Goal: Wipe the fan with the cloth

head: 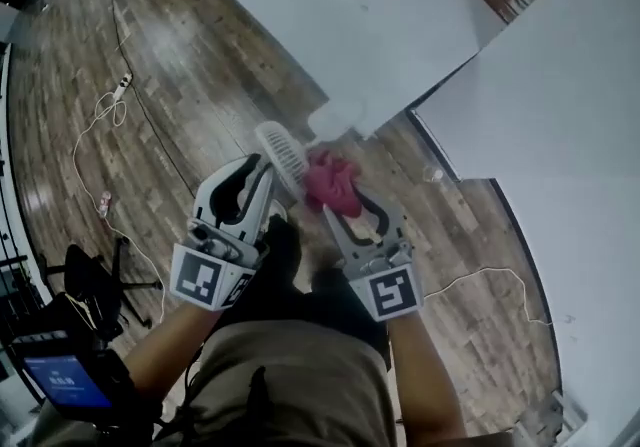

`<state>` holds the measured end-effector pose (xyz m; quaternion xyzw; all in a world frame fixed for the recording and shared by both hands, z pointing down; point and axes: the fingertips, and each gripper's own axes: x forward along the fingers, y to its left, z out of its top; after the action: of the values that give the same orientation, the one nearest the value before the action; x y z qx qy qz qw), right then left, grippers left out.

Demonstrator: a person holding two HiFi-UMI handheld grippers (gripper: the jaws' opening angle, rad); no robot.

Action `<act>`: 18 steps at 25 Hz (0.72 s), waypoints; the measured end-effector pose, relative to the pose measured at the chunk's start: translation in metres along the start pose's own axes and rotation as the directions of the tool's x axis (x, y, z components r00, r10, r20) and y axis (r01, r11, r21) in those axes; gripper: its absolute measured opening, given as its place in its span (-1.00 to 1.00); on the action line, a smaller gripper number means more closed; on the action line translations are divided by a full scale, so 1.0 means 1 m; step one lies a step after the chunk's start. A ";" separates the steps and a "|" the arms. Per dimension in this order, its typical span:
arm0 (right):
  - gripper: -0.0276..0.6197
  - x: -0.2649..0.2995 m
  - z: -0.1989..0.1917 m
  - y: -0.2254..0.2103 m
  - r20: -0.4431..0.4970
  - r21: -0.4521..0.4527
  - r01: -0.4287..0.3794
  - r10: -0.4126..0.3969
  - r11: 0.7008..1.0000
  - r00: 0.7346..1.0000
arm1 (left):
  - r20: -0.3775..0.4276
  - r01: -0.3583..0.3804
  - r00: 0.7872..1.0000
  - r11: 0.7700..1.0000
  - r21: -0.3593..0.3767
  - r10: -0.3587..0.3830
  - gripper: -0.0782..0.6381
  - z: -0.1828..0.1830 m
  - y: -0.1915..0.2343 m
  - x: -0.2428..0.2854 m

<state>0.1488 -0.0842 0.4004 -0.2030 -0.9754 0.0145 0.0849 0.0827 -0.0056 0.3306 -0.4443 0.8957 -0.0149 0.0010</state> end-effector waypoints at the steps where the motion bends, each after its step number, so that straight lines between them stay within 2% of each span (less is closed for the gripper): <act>1: -0.38 0.002 -0.001 -0.001 -0.008 -0.010 -0.009 0.009 1.000 1.000 | -0.005 -0.003 1.000 1.000 -0.016 0.003 -0.57 -0.001 -0.005 -0.002; 6: -0.39 0.016 -0.004 -0.006 -0.035 -0.071 -0.074 0.072 0.995 0.997 | 0.001 -0.039 0.999 0.998 -0.058 0.040 -0.57 0.004 -0.014 -0.004; 11: -0.38 0.022 -0.018 -0.011 -0.079 -0.077 -0.162 0.156 0.984 0.985 | -0.020 -0.141 0.990 0.985 -0.098 0.140 -0.57 0.005 -0.010 -0.005; 14: -0.38 0.025 -0.023 -0.016 -0.093 -0.061 -0.249 0.243 0.967 0.966 | -0.049 -0.241 0.970 0.968 -0.074 0.238 -0.57 0.000 -0.011 -0.008; 18: -0.38 0.027 -0.029 -0.016 -0.103 -0.037 -0.385 0.380 0.922 0.919 | -0.069 -0.394 0.918 0.918 -0.043 0.390 -0.57 -0.009 -0.017 -0.017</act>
<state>0.1226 -0.0885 0.4339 -0.3924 -0.9118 -0.0066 0.1204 0.1067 -0.0020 0.3403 -0.2552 0.9663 -0.0023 -0.0350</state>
